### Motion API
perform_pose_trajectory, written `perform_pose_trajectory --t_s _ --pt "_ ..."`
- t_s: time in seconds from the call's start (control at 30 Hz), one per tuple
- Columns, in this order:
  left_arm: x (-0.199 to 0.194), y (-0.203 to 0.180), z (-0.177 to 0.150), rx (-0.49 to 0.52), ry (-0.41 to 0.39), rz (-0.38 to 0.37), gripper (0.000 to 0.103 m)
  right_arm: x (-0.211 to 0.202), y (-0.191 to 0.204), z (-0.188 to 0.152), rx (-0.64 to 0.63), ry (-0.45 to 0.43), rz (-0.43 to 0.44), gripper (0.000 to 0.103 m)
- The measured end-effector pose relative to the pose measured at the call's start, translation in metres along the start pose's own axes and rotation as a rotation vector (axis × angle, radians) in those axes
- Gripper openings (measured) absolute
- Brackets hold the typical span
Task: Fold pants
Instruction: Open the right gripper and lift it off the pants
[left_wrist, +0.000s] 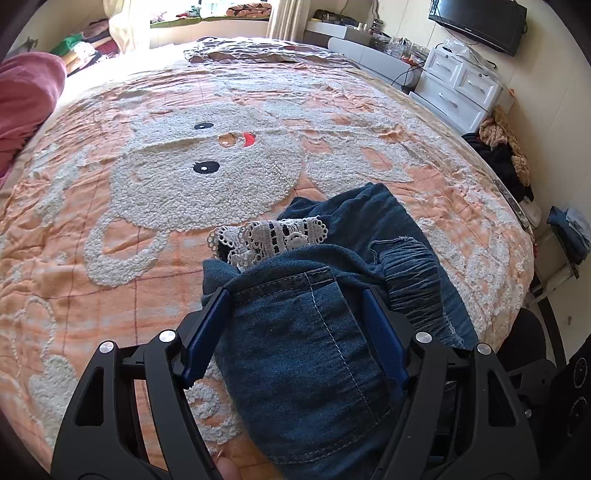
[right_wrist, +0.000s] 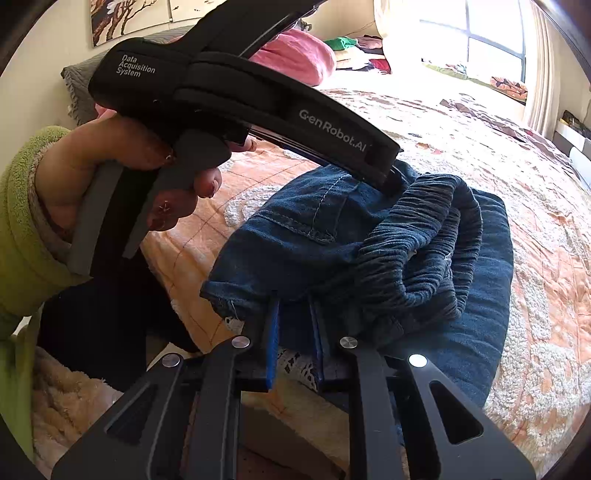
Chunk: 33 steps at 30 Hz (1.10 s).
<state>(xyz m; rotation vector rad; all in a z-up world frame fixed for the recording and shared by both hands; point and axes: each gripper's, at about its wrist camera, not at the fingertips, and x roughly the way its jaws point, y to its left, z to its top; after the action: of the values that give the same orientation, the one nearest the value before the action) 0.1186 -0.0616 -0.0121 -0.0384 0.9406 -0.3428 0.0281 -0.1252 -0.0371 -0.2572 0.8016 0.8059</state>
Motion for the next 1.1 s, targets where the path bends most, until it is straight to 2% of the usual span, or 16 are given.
perform_pose_trajectory --t_s 0.13,0.2,0.27,0.53,0.6,0.8,1.1 --pt "-0.002 0.001 0.001 -0.001 -0.004 -0.005 0.065 -0.004 -0.005 0.003 0.037 -0.015 0.023 0.019" --pt "-0.006 0.000 0.001 -0.002 -0.010 -0.008 0.066 -0.013 -0.006 0.002 0.051 -0.036 0.037 0.037" --pt "-0.008 0.000 0.001 -0.002 -0.015 -0.008 0.066 -0.019 -0.005 0.002 0.052 -0.050 0.043 0.044" --pt "-0.017 0.001 0.001 -0.017 -0.029 -0.006 0.068 -0.033 0.004 0.003 0.044 -0.064 0.027 0.051" --pt "-0.021 0.003 0.001 -0.022 -0.034 -0.004 0.070 -0.034 0.005 0.001 0.048 -0.062 0.031 0.057" --pt "-0.029 0.014 -0.003 -0.051 -0.040 0.017 0.073 -0.041 0.004 0.000 0.060 -0.075 0.017 0.064" --pt "-0.057 0.021 -0.012 -0.092 -0.081 0.017 0.085 -0.063 -0.009 -0.001 0.107 -0.132 -0.023 0.076"
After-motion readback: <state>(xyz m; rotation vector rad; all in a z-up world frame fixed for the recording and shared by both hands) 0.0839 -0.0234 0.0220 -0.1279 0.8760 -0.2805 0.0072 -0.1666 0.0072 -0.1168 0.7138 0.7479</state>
